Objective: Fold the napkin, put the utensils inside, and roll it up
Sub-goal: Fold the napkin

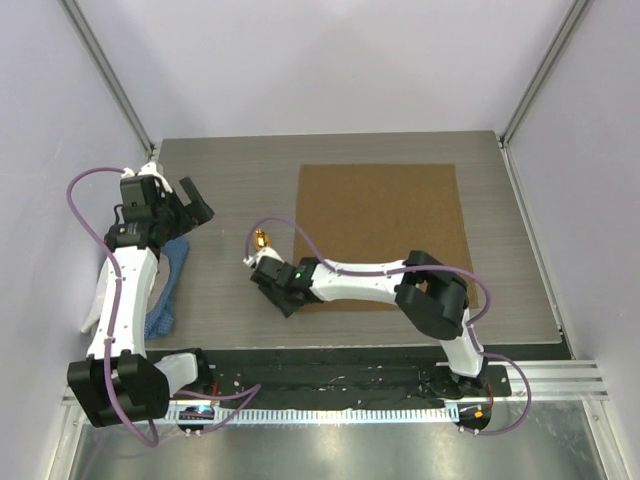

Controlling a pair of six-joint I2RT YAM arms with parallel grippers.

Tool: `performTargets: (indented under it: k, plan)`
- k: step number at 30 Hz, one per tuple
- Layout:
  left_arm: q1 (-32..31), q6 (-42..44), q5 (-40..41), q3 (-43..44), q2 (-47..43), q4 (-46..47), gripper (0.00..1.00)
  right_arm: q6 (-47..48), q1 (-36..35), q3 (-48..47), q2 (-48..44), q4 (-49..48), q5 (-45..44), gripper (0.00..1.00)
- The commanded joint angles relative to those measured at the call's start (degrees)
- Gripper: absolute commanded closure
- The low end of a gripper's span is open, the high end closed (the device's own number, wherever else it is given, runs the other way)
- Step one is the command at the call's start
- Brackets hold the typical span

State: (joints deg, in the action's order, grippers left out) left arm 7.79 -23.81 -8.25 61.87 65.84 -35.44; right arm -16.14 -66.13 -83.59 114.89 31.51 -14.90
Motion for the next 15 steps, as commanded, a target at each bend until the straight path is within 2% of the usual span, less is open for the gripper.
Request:
performTargets:
  k: [1, 15]
  plan:
    - [0.4, -0.4, -2.0, 0.0, -0.5, 2.2, 0.00, 1.5, -2.9, -5.1, 0.8, 1.8, -3.5, 0.50]
    - [0.3, -0.8, -2.9, -0.2, -0.5, 2.6, 0.00, 1.3, -3.7, -4.6, 3.1, 3.3, -6.2, 0.56]
